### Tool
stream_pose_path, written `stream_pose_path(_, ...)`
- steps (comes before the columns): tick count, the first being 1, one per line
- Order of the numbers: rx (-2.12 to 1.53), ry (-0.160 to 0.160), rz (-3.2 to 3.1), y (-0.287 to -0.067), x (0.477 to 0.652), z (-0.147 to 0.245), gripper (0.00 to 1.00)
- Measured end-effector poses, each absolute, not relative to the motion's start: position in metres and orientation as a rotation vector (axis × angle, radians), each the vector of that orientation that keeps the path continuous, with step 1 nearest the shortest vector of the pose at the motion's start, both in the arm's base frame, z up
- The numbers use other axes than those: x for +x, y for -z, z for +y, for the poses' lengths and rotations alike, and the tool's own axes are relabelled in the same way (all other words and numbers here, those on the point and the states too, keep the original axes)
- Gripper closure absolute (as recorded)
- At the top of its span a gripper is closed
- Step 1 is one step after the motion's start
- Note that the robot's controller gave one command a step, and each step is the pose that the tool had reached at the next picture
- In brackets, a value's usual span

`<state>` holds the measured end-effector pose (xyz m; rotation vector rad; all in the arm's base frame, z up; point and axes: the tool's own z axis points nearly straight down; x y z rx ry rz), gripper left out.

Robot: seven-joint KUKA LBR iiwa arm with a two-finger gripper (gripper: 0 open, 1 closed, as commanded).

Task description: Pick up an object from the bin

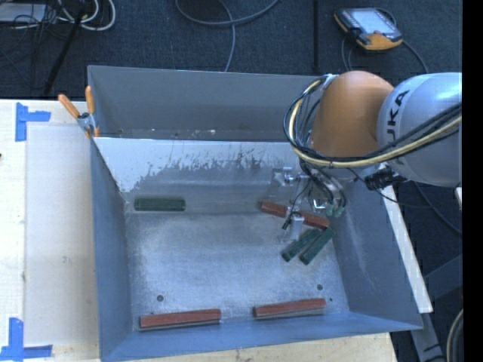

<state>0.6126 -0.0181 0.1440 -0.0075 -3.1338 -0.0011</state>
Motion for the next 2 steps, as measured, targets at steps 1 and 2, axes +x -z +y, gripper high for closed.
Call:
stream_pose_path(1, -0.007, 0.0, -3.141, -0.149, 0.614, -0.018, 0.0)
stream_pose_path(2, -0.058, 0.001, -3.142, -0.069, 0.605, -0.094, 0.0)
